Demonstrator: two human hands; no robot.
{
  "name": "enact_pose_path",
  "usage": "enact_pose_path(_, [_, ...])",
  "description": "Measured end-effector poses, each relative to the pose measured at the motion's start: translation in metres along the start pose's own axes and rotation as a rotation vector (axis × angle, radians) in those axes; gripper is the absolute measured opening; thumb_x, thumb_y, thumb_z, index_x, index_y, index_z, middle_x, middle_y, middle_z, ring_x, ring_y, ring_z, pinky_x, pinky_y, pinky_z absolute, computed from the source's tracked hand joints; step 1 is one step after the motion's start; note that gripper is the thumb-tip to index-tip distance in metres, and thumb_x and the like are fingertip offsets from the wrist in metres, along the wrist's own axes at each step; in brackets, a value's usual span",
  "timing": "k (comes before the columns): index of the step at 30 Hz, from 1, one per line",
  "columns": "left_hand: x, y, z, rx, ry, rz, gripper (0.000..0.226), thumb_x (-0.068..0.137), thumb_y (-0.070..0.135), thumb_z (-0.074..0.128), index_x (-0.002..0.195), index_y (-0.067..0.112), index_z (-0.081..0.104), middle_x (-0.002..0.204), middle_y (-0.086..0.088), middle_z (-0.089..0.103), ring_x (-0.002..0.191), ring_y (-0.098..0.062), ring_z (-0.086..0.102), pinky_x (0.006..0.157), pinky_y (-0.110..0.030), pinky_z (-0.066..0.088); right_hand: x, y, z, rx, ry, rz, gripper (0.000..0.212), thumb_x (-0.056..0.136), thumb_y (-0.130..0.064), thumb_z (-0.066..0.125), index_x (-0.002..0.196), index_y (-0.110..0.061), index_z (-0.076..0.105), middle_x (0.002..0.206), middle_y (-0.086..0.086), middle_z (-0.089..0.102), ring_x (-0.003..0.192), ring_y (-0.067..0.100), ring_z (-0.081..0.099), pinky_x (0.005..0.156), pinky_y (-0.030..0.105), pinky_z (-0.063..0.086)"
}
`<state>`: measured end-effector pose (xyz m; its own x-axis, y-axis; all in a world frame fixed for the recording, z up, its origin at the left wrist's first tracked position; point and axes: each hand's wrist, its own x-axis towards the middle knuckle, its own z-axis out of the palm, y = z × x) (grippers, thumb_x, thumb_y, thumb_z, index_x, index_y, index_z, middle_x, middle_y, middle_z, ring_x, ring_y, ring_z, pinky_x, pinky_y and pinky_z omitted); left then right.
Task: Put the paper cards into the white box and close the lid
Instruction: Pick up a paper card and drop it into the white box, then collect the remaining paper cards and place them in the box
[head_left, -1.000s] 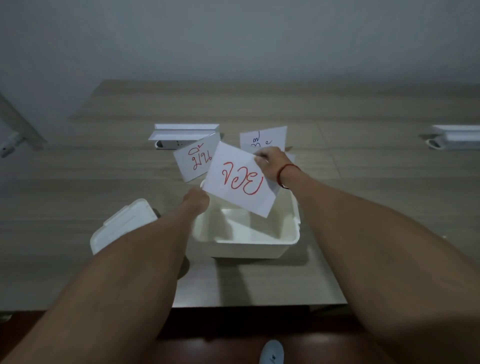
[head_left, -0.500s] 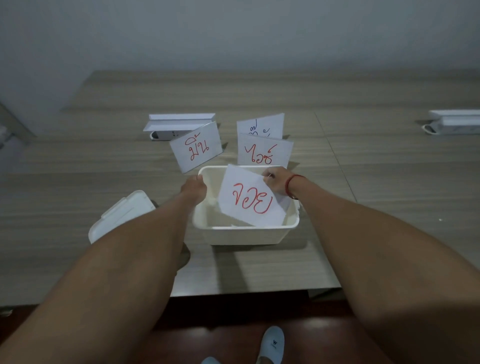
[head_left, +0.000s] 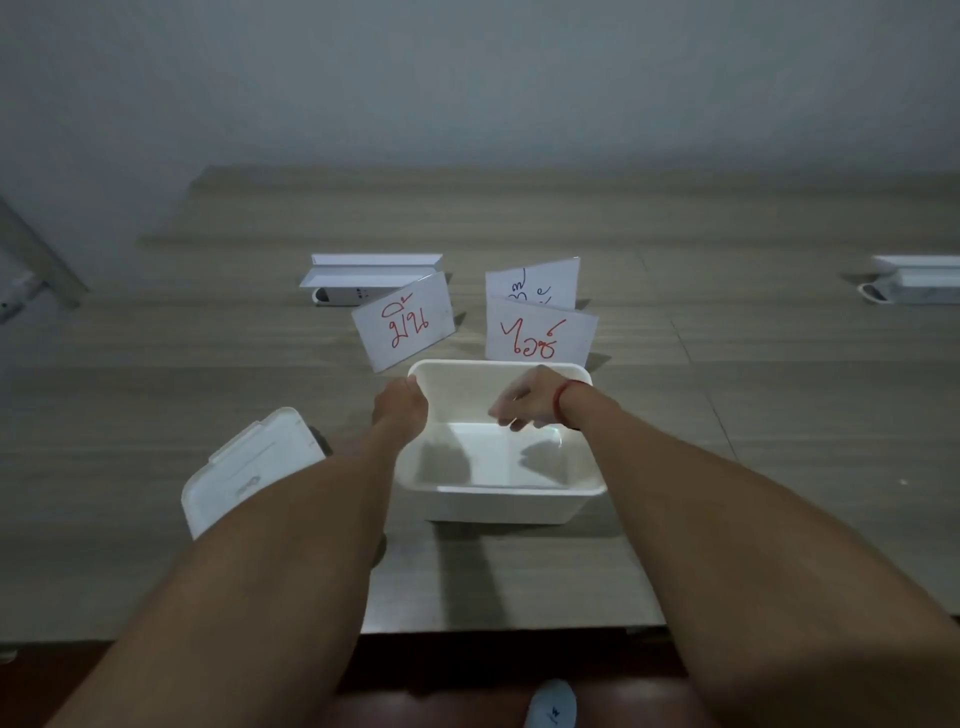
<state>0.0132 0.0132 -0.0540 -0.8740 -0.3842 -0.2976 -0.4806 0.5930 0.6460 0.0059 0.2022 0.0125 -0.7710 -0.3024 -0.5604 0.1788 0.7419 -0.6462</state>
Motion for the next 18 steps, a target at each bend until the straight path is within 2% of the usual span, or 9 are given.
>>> enact_pose_path(1, [0.003, 0.001, 0.002, 0.009, 0.024, 0.005, 0.051, 0.103, 0.031, 0.023, 0.124, -0.001, 0.056, 0.125, -0.025, 0.059, 0.115, -0.039, 0.056, 0.089, -0.038, 0.044, 0.009, -0.002, -0.006, 0.066, 0.167, -0.041, 0.028, 0.089, -0.020, 0.064, 0.102, 0.003, 0.072, 0.094, 0.009, 0.070, 0.074, 0.015, 0.066, 0.068, 0.021, 0.051])
enact_pose_path(2, [0.005, 0.002, 0.004, 0.010, 0.046, 0.008, 0.050, 0.103, 0.031, 0.023, 0.123, 0.000, 0.056, 0.125, -0.024, 0.059, 0.114, -0.039, 0.057, 0.089, -0.038, 0.045, 0.018, -0.002, -0.012, 0.081, 0.334, -0.059, 0.024, 0.087, -0.021, 0.064, 0.088, 0.002, 0.072, 0.088, 0.011, 0.070, 0.072, 0.019, 0.067, 0.066, 0.023, 0.051])
enact_pose_path(4, [0.013, 0.006, 0.007, 0.010, 0.079, 0.010, 0.048, 0.102, 0.031, 0.024, 0.123, 0.002, 0.057, 0.125, -0.023, 0.059, 0.113, -0.039, 0.057, 0.092, -0.041, 0.046, 0.038, -0.004, -0.026, 0.011, 0.576, -0.046, 0.022, 0.086, -0.023, 0.058, 0.073, -0.011, 0.070, 0.088, 0.012, 0.072, 0.089, 0.031, 0.068, 0.080, 0.030, 0.054])
enact_pose_path(6, [0.020, 0.009, 0.008, 0.018, 0.100, 0.006, 0.047, 0.102, 0.030, 0.024, 0.120, 0.002, 0.057, 0.124, -0.023, 0.060, 0.112, -0.039, 0.058, 0.092, -0.041, 0.047, 0.050, -0.008, -0.037, -0.089, 0.661, -0.024, 0.023, 0.089, -0.022, 0.051, 0.086, -0.011, 0.072, 0.103, 0.013, 0.071, 0.103, 0.032, 0.064, 0.090, 0.035, 0.052])
enact_pose_path(8, [0.029, 0.016, 0.009, 0.046, 0.132, 0.001, 0.046, 0.102, 0.028, 0.023, 0.118, 0.001, 0.058, 0.122, -0.023, 0.061, 0.110, -0.039, 0.058, 0.089, -0.040, 0.047, 0.064, -0.008, -0.052, -0.183, 0.681, -0.010, 0.024, 0.094, -0.022, 0.051, 0.108, -0.013, 0.068, 0.123, 0.010, 0.064, 0.117, 0.030, 0.058, 0.100, 0.036, 0.042])
enact_pose_path(10, [0.032, 0.017, 0.006, 0.073, 0.154, 0.038, 0.047, 0.102, 0.028, 0.023, 0.114, -0.001, 0.059, 0.120, -0.024, 0.062, 0.107, -0.039, 0.059, 0.084, -0.037, 0.046, 0.068, -0.004, -0.057, -0.252, 0.674, 0.005, 0.028, 0.096, -0.021, 0.051, 0.121, -0.014, 0.060, 0.132, 0.010, 0.057, 0.126, 0.029, 0.051, 0.107, 0.039, 0.033])
enact_pose_path(12, [0.052, 0.025, 0.012, 0.083, 0.177, 0.036, 0.048, 0.101, 0.028, 0.023, 0.112, -0.001, 0.060, 0.117, -0.023, 0.064, 0.105, -0.038, 0.060, 0.080, -0.035, 0.045, 0.092, 0.001, -0.077, -0.306, 0.675, 0.022, 0.029, 0.096, -0.018, 0.051, 0.124, -0.014, 0.057, 0.135, 0.011, 0.055, 0.128, 0.030, 0.049, 0.109, 0.040, 0.030])
enact_pose_path(18, [0.076, 0.031, 0.014, 0.110, 0.230, 0.038, 0.054, 0.100, 0.030, 0.021, 0.112, 0.001, 0.064, 0.113, -0.023, 0.067, 0.104, -0.040, 0.062, 0.089, -0.042, 0.051, 0.136, 0.011, -0.096, -0.191, 0.575, 0.162, 0.031, 0.094, -0.015, 0.049, 0.123, -0.017, 0.059, 0.133, 0.008, 0.059, 0.128, 0.028, 0.050, 0.107, 0.040, 0.031])
